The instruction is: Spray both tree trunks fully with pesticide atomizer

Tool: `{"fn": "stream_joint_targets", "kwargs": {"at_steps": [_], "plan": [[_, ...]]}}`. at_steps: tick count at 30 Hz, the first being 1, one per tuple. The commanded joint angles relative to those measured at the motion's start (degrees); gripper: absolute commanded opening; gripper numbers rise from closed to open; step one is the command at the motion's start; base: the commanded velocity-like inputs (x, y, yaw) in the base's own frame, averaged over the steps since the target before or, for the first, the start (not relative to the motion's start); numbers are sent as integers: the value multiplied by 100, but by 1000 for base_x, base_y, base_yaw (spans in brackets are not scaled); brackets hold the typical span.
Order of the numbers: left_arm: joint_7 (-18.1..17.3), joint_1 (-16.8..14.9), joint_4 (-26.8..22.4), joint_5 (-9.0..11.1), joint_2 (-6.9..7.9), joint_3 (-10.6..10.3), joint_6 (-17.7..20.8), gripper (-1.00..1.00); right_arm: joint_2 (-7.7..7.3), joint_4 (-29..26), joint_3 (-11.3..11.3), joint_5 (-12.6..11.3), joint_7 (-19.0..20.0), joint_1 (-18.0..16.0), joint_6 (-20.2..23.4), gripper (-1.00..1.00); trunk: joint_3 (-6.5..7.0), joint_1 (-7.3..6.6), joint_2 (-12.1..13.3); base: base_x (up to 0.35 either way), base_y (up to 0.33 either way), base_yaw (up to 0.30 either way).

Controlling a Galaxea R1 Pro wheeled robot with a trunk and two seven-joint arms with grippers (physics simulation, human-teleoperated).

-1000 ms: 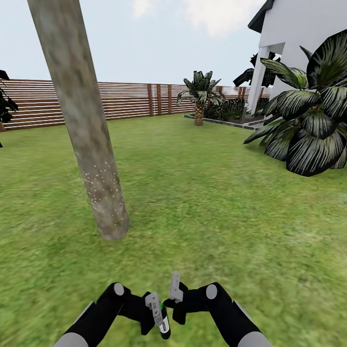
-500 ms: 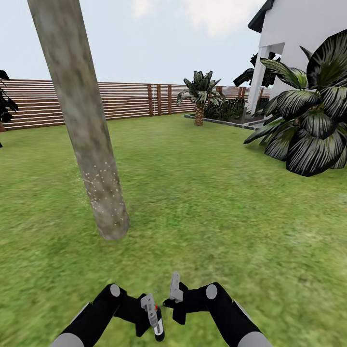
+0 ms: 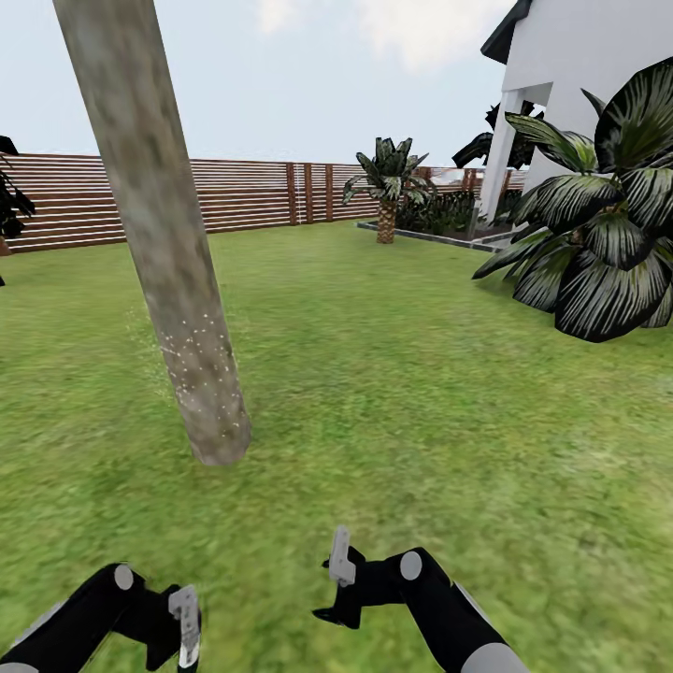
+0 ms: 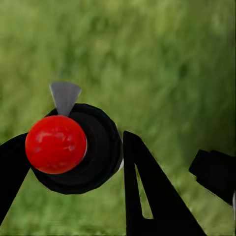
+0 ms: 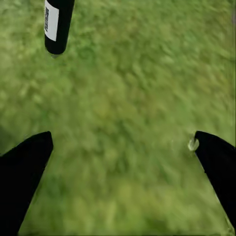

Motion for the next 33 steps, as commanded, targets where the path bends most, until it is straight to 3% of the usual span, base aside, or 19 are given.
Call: {"fn": "stream_joint_targets", "kwargs": {"at_steps": [1,2,3,6,7,9,10,11,12,13,14,15,17,18,21,23,24,26,33], "plan": [[91,18,46,37,94,51,8,-100,0,-1,-8,2,-7,0,0,100,0,0,0,0,0,0],[200,24,94,49,139,126,11,-100,0,-3,-13,8,-17,0,0,100,0,0,0,0,0,0],[447,33,222,60,178,341,14,-100,0,-3,-27,15,-31,0,-2,100,0,0,0,0,0,0],[1271,39,624,88,173,1249,10,-100,0,-6,-202,21,-228,6,-9,100,0,0,0,0,0,0],[1641,42,763,125,151,1733,9,-100,0,10,-485,22,-537,12,-12,100,0,0,0,0,0,0],[2060,43,911,318,61,2466,6,-100,-49,50,-996,20,-1060,20,-19,100,0,0,0,0,0,0],[2307,44,992,550,-20,3044,-9,-100,-145,126,-1496,17,-1458,28,-22,100,0,0,0,0,0,0],[2481,48,1036,739,-65,3490,-84,-100,-223,227,-2040,15,-1809,33,-29,100,0,0,0,0,0,0],[2570,60,1057,829,-82,3722,-192,-100,-256,312,-2441,13,-2033,42,-44,100,0,0,0,0,0,0],[2688,111,1115,913,-96,4025,-442,-100,-289,441,-3150,13,-2366,51,-115,100,0,0,0,0,0,0],[2777,153,1181,949,-107,4220,-635,-100,-304,494,-3633,17,-2566,55,-201,100,0,0,0,0,0,0],[2949,206,1334,995,-118,4502,-909,-100,-330,536,-4309,24,-2796,79,-390,100,0,0,0,0,0,0],[3240,250,1617,1031,-125,4804,-1233,-100,-430,545,-5035,28,-2952,157,-676,100,0,0,0,0,0,0],[3481,265,1874,1040,-127,4958,-1479,-100,-594,551,-5471,30,-3005,210,-876,100,0,0,0,0,0,0],[4063,375,2297,1053,-131,5096,-1980,-100,-936,553,-6260,25,-3065,403,-1308,100,0,0,0,0,0,0],[4269,455,2408,1063,-193,5113,-2095,-100,-1008,546,-6774,23,-3075,456,-1578,100,0,0,0,0,0,0],[4313,477,2470,1044,-301,5118,-2119,-100,-1005,545,-7073,24,-3066,467,-1693,100,0,0,0,0,0,0],[4337,509,2529,1029,-408,5119,-2132,-100,-1004,571,-7302,43,-3057,482,-1758,100,0,0,0,0,0,0],[4343,614,2865,1071,-436,5135,-2215,-100,-974,639,-7360,51,-3066,677,-1785,100,0,0,0,0,0,0]]}}
